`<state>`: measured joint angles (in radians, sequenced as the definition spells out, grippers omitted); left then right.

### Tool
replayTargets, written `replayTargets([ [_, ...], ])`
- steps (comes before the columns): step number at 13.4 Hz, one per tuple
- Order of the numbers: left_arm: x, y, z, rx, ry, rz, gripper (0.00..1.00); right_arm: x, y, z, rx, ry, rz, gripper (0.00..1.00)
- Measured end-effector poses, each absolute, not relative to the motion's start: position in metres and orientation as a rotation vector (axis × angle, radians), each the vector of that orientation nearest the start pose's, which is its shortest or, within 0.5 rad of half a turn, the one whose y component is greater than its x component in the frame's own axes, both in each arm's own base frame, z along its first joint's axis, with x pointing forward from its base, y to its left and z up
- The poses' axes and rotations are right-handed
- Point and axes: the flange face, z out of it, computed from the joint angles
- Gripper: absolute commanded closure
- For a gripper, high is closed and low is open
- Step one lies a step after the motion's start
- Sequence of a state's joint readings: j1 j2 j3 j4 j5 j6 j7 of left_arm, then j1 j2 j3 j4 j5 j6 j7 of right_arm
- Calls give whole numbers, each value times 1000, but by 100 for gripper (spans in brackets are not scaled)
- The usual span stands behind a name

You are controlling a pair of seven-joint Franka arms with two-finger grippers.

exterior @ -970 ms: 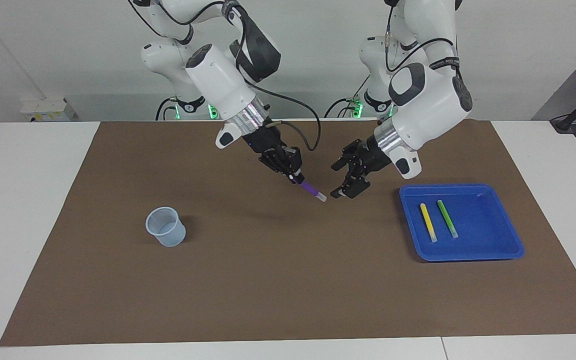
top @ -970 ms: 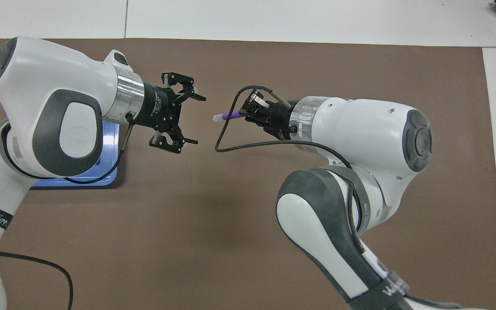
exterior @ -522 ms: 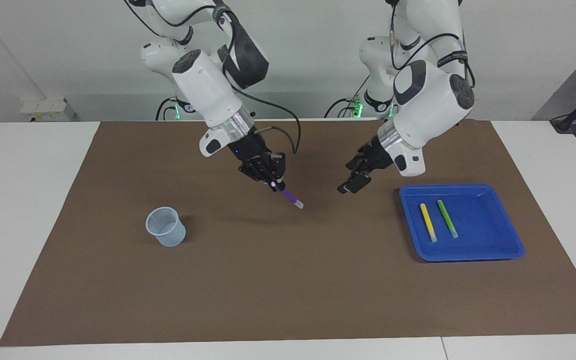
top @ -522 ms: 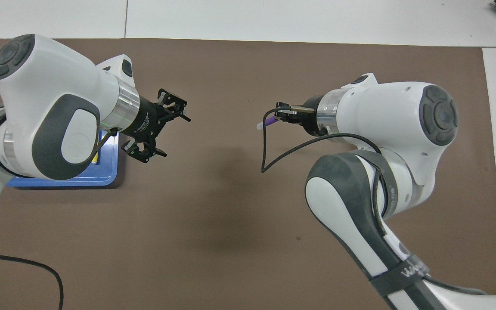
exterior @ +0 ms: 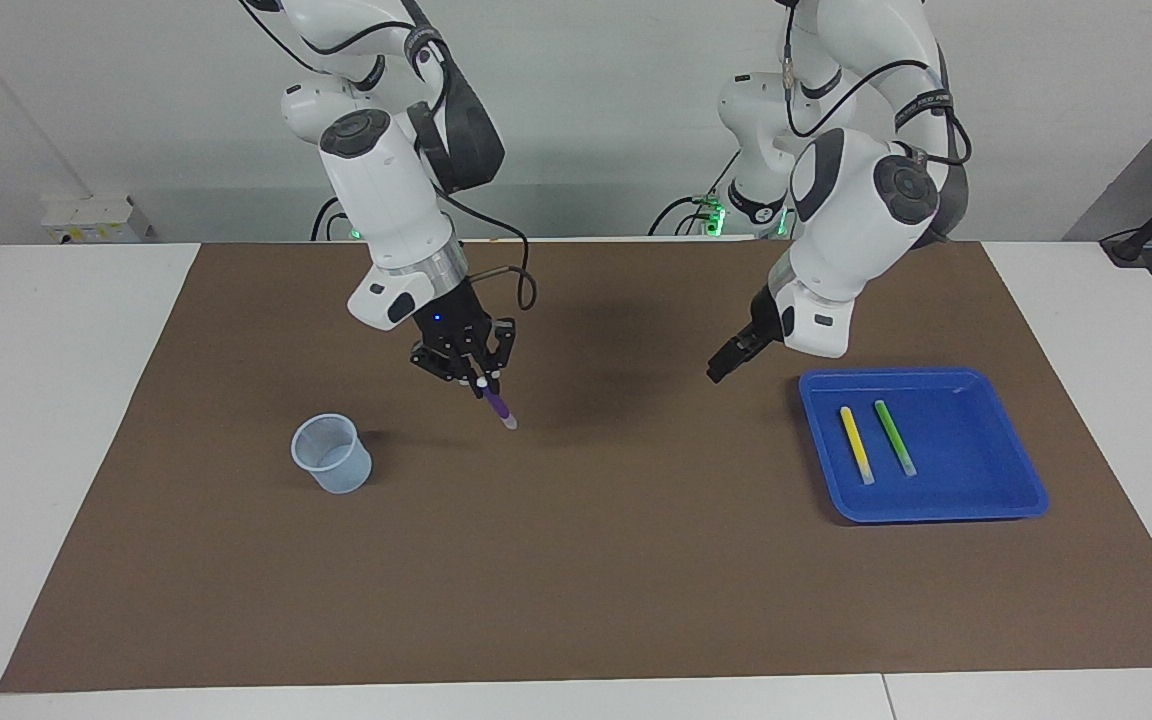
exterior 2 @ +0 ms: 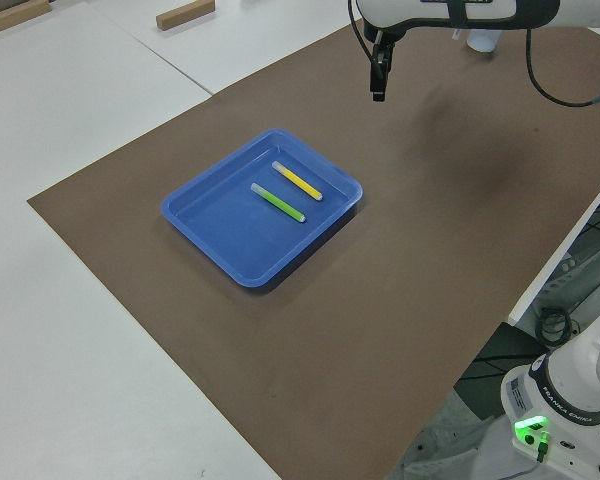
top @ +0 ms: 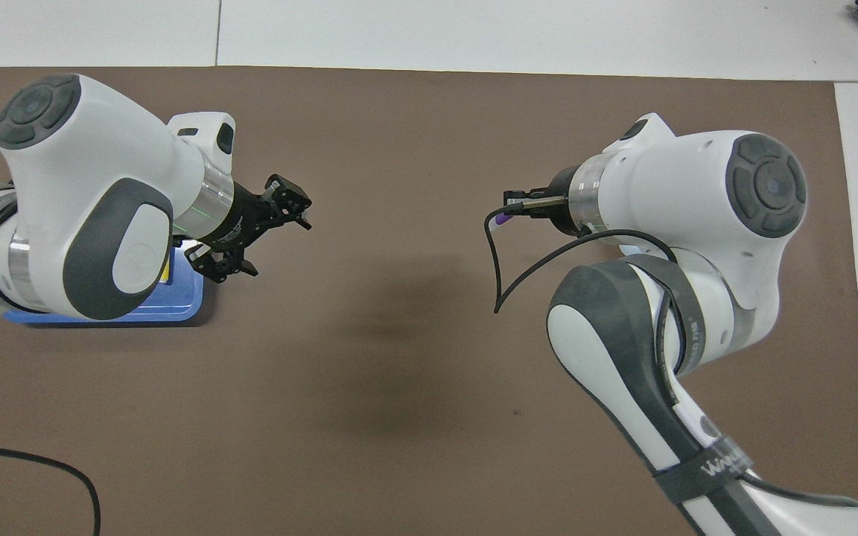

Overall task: Transfer and insert pens with both arms
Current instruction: 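Pull the right gripper back with the pen while the left gripper withdraws, then lower the purple pen into the white cup with the right gripper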

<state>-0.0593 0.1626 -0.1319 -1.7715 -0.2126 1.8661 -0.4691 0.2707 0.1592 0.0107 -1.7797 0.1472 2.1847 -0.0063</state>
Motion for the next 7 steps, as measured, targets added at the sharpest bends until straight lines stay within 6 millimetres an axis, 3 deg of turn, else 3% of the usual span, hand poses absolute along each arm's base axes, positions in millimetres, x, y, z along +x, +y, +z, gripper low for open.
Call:
replayTargets([
  [2,589,-103,459,-3266,-405,189,0,606,156,493,-2983,-430,-326,100],
  [5,594,-97,461,-3228,-325,106,0,605,130,505,-3045,-599,-317,100],
  [7,597,-82,461,-3216,-244,69,0,608,102,511,-3073,-712,-298,100],
])
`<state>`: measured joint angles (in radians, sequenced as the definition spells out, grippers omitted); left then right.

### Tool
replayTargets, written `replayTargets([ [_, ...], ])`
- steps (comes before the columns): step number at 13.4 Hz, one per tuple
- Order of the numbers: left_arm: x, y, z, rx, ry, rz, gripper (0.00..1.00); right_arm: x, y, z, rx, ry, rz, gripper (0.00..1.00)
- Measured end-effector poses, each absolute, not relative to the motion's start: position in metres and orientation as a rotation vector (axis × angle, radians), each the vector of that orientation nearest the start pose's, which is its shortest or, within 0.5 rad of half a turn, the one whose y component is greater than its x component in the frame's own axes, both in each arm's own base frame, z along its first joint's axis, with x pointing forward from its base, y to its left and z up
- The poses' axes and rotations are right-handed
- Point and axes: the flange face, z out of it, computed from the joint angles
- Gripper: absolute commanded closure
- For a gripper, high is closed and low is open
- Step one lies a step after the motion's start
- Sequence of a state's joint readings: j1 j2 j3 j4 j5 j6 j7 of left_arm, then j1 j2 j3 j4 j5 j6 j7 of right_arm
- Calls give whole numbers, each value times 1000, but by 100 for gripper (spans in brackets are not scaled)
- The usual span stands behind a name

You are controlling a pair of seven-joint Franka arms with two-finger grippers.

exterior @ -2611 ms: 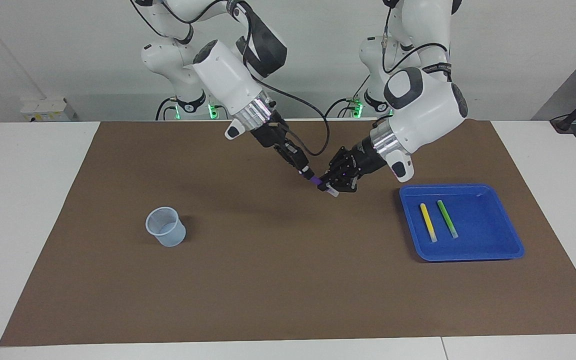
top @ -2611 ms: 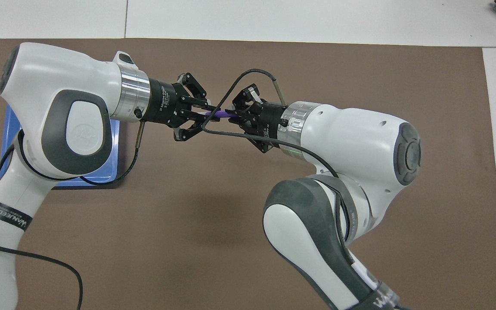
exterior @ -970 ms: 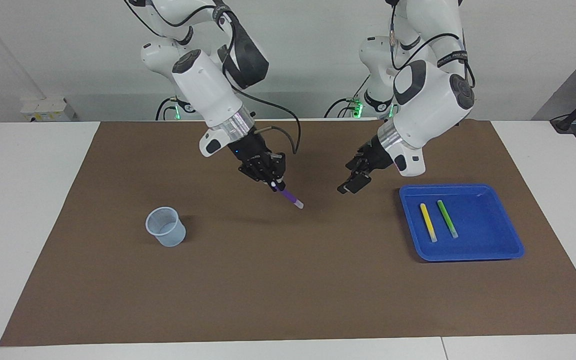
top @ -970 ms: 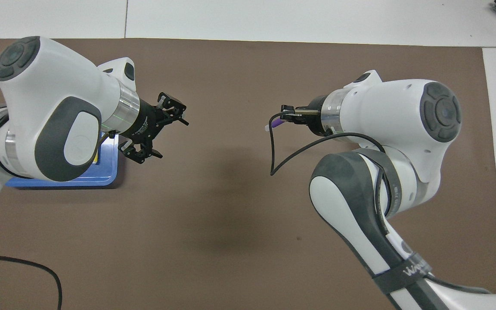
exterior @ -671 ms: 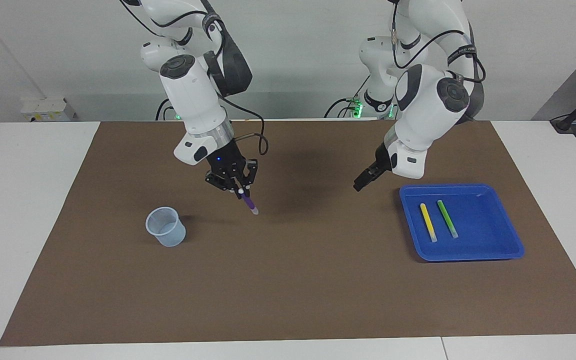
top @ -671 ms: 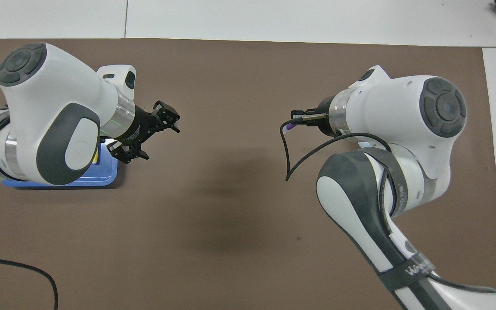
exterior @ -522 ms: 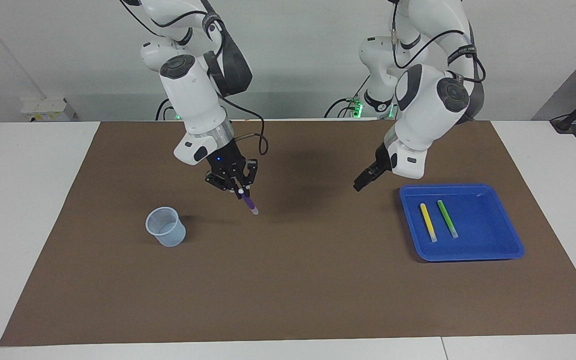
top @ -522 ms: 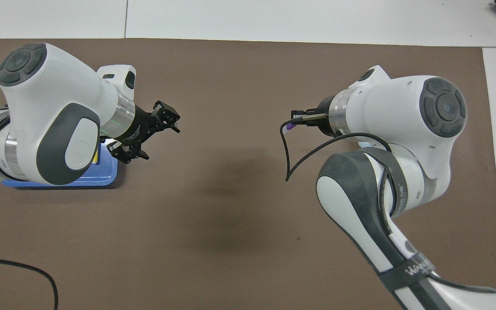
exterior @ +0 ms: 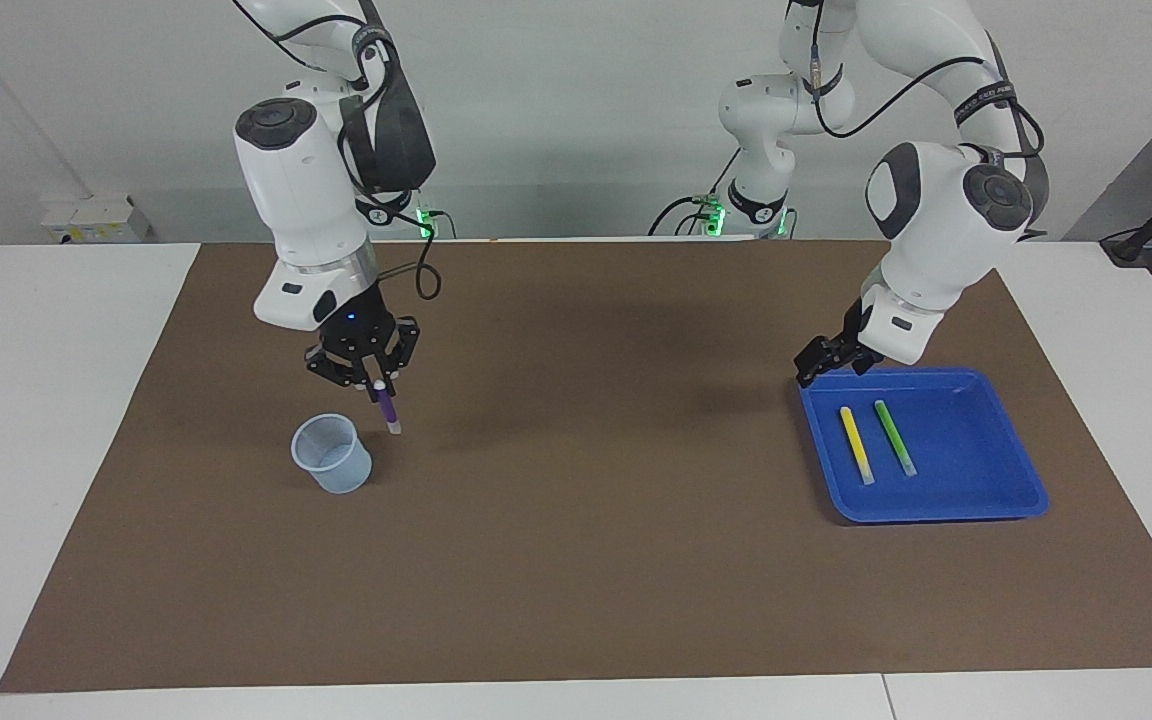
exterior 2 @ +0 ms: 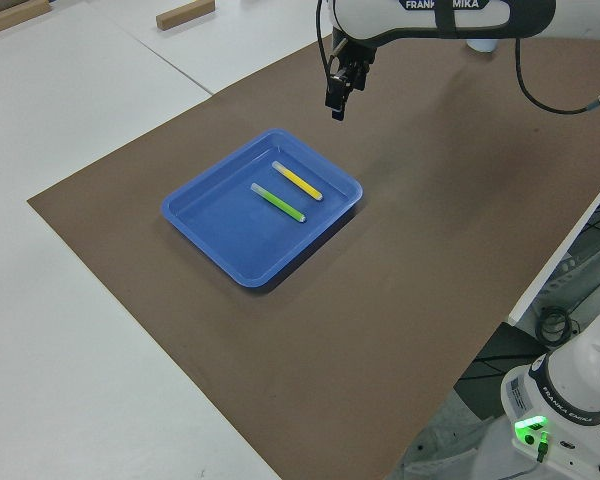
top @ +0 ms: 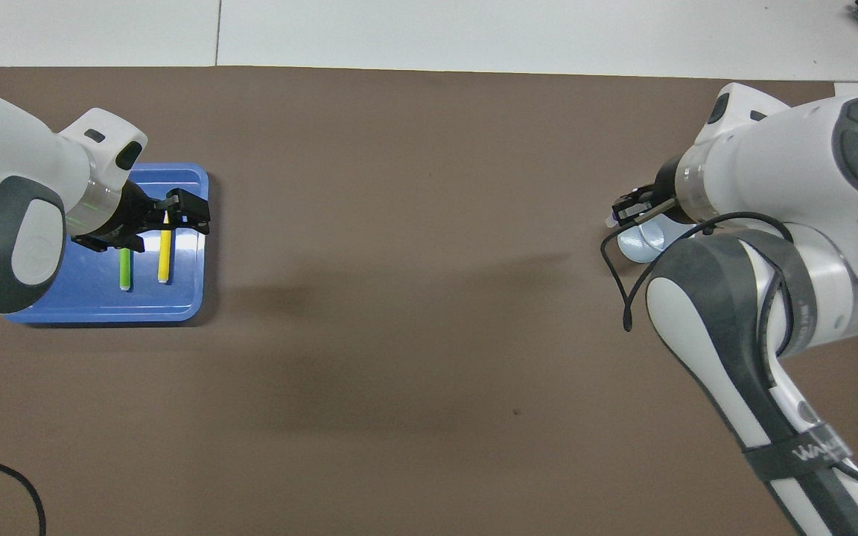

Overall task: Transfer and insert pens with both arms
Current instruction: 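Lower the purple pen into the white cup with the right gripper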

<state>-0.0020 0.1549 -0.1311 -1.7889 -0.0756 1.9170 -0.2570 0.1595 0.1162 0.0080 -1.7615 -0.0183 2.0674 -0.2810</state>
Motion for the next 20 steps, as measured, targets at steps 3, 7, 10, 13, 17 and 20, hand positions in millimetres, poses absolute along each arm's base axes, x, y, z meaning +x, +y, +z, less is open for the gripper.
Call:
replayTargets([
  [3,604,-56,447,-3161,-203,83,0,613,67,514,-3087,-778,-296,100],
  [7,623,-28,425,-3170,-191,72,0,620,45,502,-3096,-794,-306,100],
  [10,654,-15,403,-3187,-177,51,0,622,36,472,-3101,-776,-294,100],
  [13,674,15,379,-3191,-200,50,2,619,22,449,-3110,-743,-302,100],
  [17,681,68,357,-3199,-186,1,4,613,18,429,-3110,-675,-290,46],
  [20,680,68,350,-3201,-171,4,8,613,20,429,-3104,-659,-291,0],
])
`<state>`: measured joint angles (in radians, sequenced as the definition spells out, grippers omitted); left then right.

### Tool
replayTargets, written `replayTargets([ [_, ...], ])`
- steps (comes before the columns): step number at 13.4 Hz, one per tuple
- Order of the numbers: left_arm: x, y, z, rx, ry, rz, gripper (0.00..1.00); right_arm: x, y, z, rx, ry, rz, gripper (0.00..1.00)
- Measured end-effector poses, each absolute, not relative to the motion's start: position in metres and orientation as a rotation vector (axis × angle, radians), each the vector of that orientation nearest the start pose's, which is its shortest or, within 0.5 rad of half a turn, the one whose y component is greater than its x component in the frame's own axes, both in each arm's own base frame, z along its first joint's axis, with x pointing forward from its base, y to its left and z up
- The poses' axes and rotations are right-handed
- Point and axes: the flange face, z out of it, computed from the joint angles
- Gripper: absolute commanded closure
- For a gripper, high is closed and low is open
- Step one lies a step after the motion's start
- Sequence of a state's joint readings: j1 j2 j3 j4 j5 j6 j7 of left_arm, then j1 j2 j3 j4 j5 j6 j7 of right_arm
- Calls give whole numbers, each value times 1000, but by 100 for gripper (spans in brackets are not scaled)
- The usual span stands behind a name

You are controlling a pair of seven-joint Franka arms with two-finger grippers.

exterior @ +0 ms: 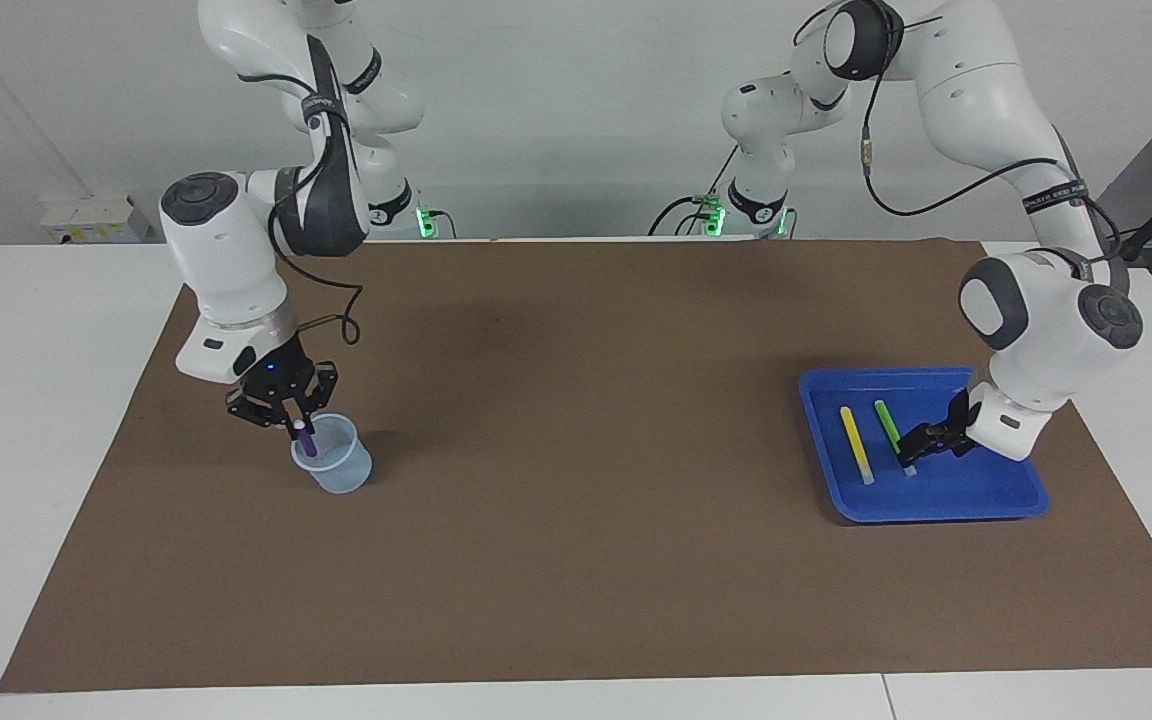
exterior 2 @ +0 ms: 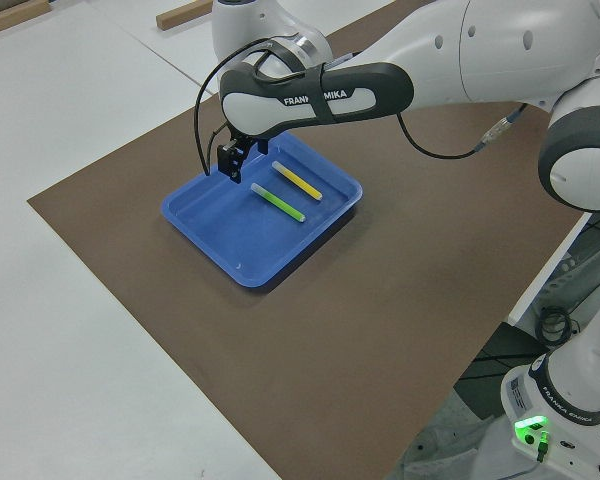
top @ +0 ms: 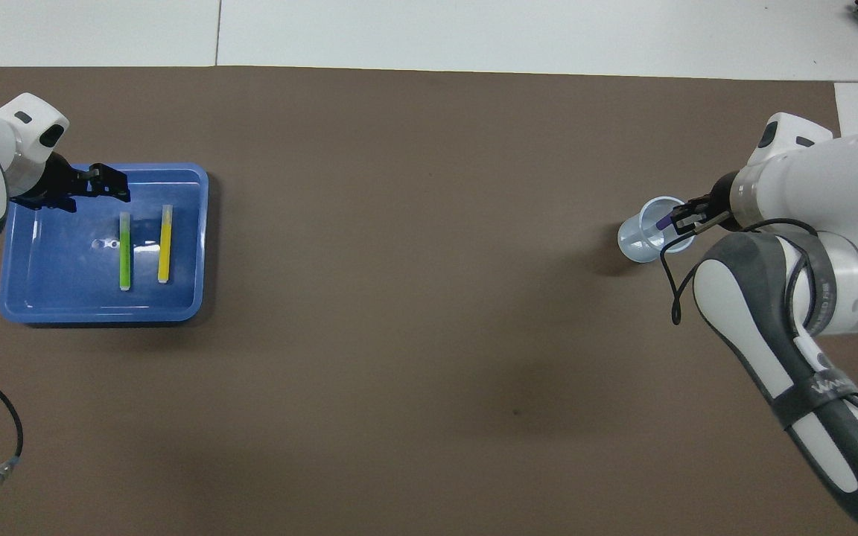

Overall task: Transfer and insert pens with both arms
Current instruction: 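Lower the purple pen into the white cup with the right gripper, then grasp the green pen with the left gripper while the right gripper releases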

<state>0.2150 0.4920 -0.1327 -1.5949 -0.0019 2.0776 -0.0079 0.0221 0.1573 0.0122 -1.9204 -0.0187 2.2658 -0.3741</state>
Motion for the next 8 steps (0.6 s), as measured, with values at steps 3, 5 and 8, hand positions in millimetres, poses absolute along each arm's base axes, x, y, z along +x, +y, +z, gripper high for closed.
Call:
replayTargets([
  [3,674,69,333,-3202,-161,39,11,613,21,431,-3095,-643,-297,0],
  [5,669,70,322,-3203,-164,56,17,612,23,441,-3089,-634,-290,0],
  [8,660,76,308,-3202,-170,78,31,607,26,482,-3069,-599,-264,0],
])
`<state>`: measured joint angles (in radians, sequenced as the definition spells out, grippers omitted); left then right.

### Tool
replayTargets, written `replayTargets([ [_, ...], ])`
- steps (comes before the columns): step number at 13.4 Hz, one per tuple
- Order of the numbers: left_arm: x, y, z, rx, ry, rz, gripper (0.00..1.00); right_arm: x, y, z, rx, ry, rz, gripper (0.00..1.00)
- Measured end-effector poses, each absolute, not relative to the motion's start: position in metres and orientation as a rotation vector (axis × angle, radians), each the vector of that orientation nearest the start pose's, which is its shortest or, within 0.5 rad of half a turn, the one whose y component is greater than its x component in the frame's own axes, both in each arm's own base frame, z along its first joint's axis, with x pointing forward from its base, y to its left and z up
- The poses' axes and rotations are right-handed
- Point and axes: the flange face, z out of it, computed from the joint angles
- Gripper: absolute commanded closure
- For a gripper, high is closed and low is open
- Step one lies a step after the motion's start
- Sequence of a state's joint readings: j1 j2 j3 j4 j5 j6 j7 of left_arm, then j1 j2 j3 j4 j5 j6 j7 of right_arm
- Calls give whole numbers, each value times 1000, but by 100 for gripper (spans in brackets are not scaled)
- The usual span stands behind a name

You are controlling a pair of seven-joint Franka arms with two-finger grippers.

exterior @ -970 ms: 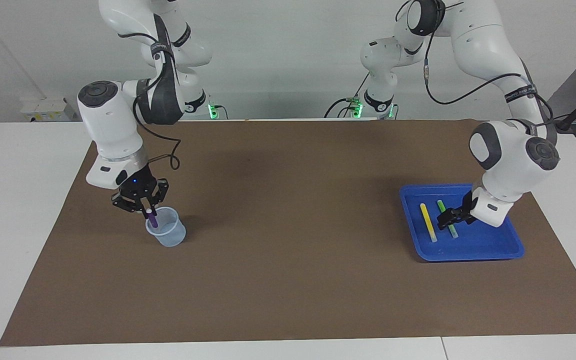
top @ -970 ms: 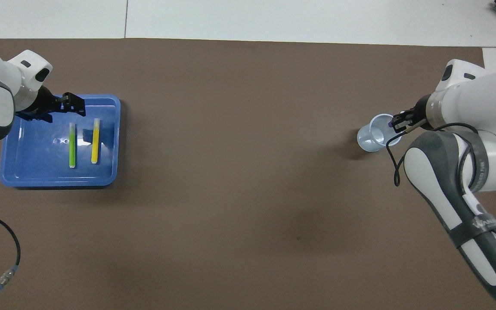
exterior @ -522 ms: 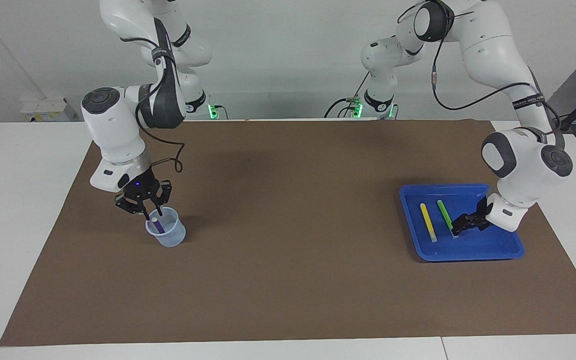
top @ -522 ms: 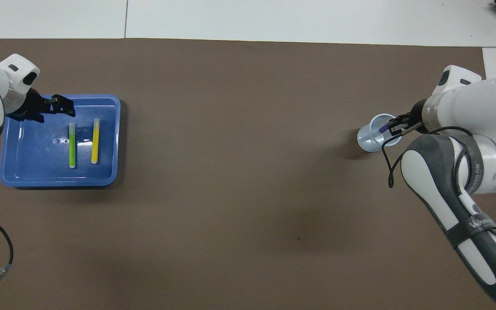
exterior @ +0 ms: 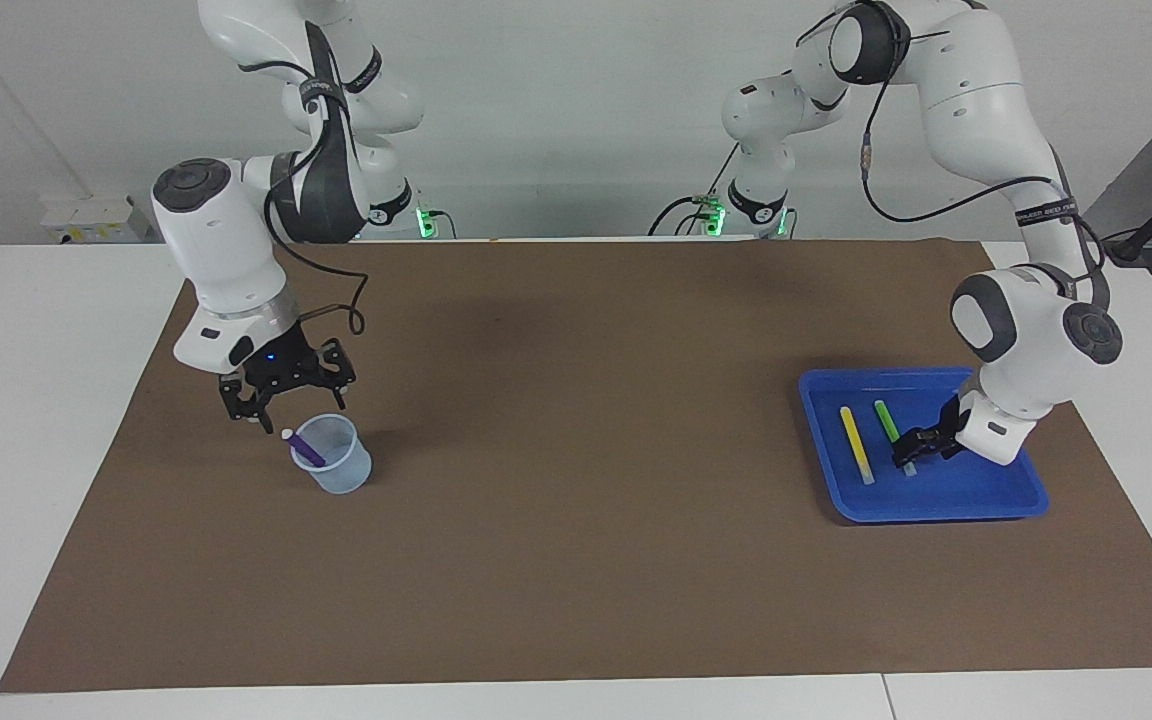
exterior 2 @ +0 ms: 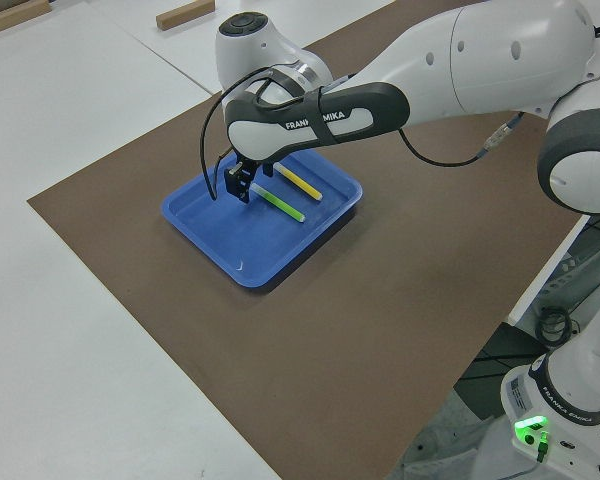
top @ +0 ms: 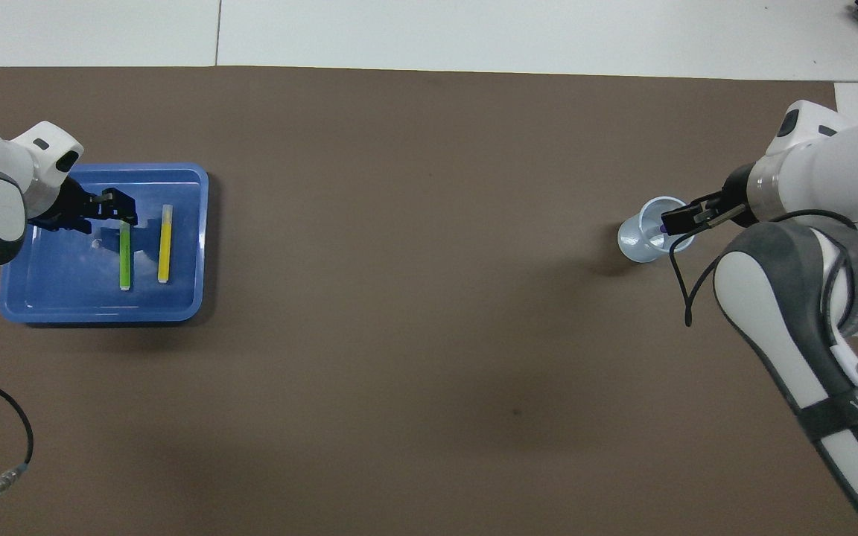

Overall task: Transfer and insert pens with both arms
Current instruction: 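Grasp the green pen with the left gripper while the right gripper releases, then lift the green pen toward the right gripper while the right gripper approaches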

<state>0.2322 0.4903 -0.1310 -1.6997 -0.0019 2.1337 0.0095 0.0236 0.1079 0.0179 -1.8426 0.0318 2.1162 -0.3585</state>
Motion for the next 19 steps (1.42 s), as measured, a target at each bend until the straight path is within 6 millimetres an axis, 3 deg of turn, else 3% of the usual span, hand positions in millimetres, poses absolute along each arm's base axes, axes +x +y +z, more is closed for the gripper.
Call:
replayTargets([
  [1,657,75,305,-3202,-168,86,39,603,28,498,-3057,-582,-263,0],
  [3,656,74,305,-3202,-165,86,42,593,39,528,-3045,-529,-265,0],
  [6,652,72,303,-3203,-158,101,46,580,78,566,-3036,-424,-267,0],
  [7,651,71,302,-3203,-157,105,71,576,91,579,-3017,-391,-279,0],
  [9,650,70,300,-3204,-152,110,98,573,103,598,-2963,-321,-301,0],
  [14,650,69,304,-3205,-148,104,100,573,109,602,-2880,40,-261,0],
  [17,649,66,308,-3210,-145,129,100,570,134,611,-2816,161,-245,0],
  [19,653,66,327,-3226,-161,138,100,570,149,628,-2779,272,-256,0],
])
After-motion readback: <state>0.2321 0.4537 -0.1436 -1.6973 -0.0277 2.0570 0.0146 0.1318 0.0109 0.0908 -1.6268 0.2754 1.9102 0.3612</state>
